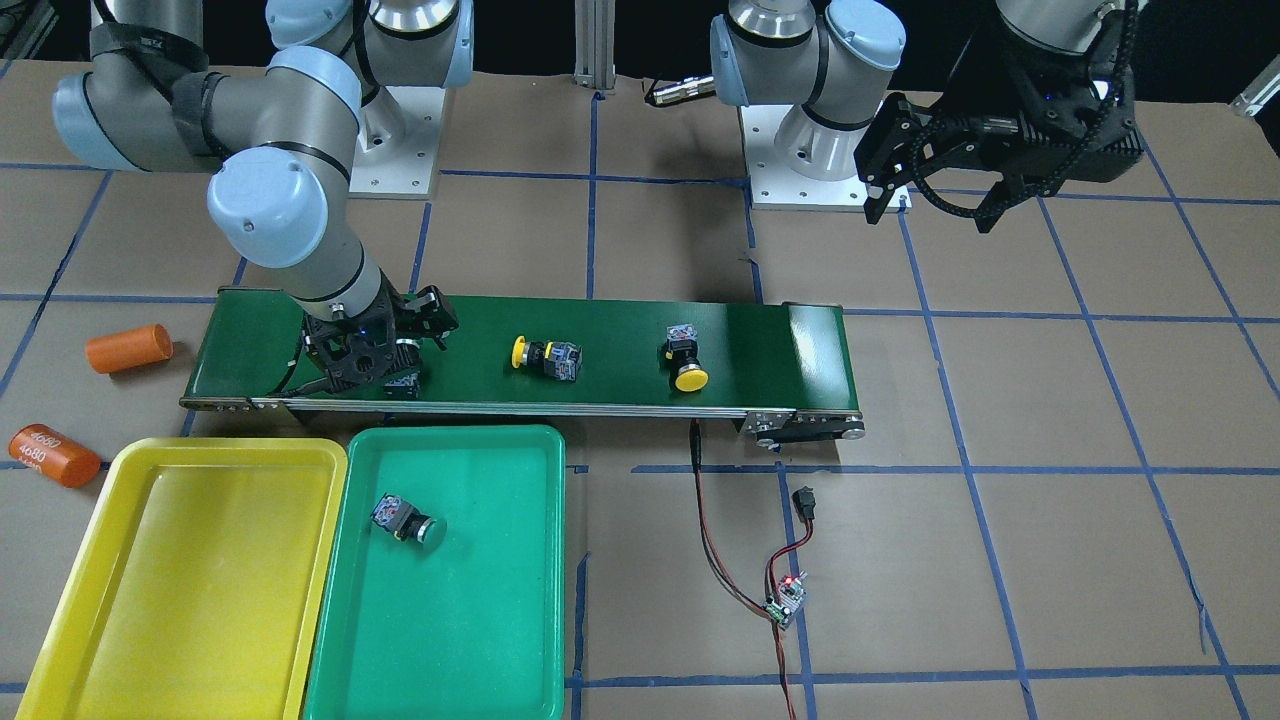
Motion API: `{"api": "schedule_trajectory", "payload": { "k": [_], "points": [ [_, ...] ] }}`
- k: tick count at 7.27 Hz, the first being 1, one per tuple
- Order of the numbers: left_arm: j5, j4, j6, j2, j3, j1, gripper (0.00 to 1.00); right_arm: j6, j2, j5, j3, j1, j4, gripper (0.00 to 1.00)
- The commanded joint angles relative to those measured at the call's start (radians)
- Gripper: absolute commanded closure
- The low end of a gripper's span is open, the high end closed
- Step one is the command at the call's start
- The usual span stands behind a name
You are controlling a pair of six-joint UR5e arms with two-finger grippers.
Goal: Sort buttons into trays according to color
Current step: 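Carry the green-capped button into the green tray with the right gripper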
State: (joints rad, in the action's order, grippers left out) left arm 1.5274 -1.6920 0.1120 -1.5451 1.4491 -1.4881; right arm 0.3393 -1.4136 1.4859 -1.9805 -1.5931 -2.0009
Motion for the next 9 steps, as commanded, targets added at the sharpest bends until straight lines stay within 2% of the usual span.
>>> {"api": "schedule_trajectory", "payload": {
  "k": [1, 3, 4, 6, 7, 9],
  "points": [
    [0.002, 0.0, 0.0, 0.005, 0.002, 0.0, 0.0, 0.012, -0.001, -0.003, -0.041, 0.002, -0.035, 0.23],
    [-0.001, -0.005, 0.0, 0.004, 0.001, 0.002, 0.0, 0.044, 0.004, 0.011, -0.034, 0.004, -0.042, 0.9],
    [-0.001, -0.029, -0.002, 0.003, -0.001, 0.005, 0.0, 0.04, 0.004, 0.014, -0.031, 0.004, -0.062, 1.0],
    [-0.001, -0.032, -0.002, 0.003, -0.001, 0.005, 0.0, 0.04, 0.002, 0.016, -0.003, 0.002, -0.082, 1.0],
    [-0.001, -0.032, -0.002, 0.003, -0.001, 0.005, 0.0, 0.04, 0.027, 0.014, 0.058, 0.001, -0.07, 1.0],
    [-0.003, -0.032, -0.002, 0.003, -0.001, 0.005, 0.0, 0.128, 0.193, 0.004, 0.283, -0.025, -0.062, 0.98]
  ]
}}
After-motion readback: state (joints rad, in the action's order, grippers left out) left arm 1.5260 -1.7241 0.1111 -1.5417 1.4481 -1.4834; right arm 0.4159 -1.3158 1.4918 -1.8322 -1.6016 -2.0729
